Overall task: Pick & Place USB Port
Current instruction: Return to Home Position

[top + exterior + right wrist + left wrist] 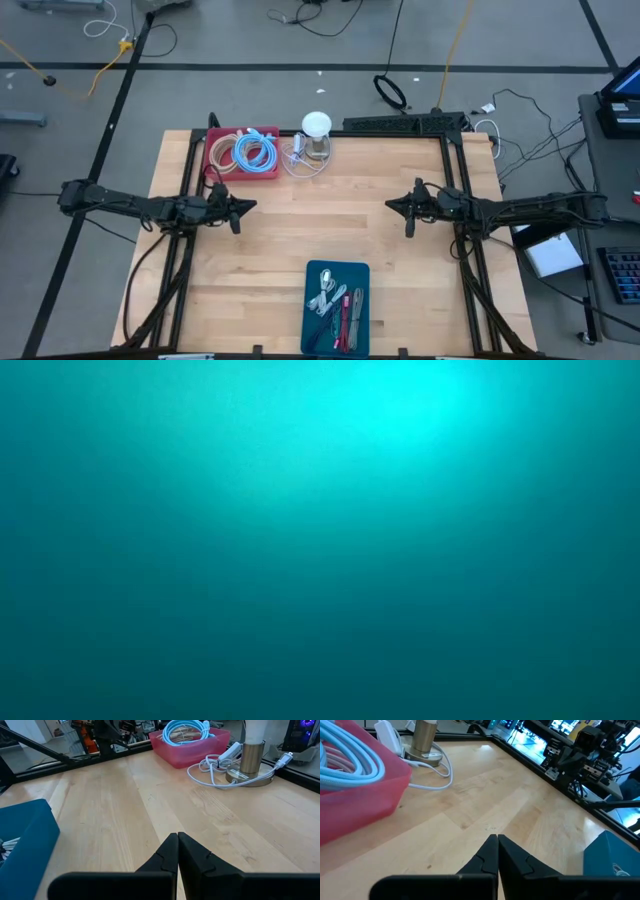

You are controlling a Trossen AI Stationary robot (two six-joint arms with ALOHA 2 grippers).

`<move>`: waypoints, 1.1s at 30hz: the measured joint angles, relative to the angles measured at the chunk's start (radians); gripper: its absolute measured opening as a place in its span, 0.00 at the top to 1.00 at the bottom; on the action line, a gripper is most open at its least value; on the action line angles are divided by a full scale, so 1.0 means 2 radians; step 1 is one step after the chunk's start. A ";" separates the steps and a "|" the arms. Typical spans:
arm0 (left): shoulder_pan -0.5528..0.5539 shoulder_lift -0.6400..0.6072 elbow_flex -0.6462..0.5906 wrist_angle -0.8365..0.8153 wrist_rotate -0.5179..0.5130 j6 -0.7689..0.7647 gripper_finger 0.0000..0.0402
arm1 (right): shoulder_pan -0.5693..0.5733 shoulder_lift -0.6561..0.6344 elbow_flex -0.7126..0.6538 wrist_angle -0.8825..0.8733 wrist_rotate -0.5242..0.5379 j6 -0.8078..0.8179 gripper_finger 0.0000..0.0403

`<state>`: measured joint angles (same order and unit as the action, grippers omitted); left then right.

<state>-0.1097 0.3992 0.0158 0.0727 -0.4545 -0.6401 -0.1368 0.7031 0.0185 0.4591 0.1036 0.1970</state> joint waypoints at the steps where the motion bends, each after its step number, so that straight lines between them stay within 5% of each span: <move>1: 0.000 0.000 0.000 0.000 0.000 0.000 0.99 | 0.000 0.000 0.000 0.000 0.000 0.000 1.00; 33: 0.000 0.000 0.000 0.000 0.000 0.000 0.93 | 0.000 0.000 0.000 0.000 0.000 0.000 1.00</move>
<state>-0.1097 0.3992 0.0158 0.0727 -0.4541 -0.6407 -0.1368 0.7033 0.0185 0.4591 0.1036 0.1974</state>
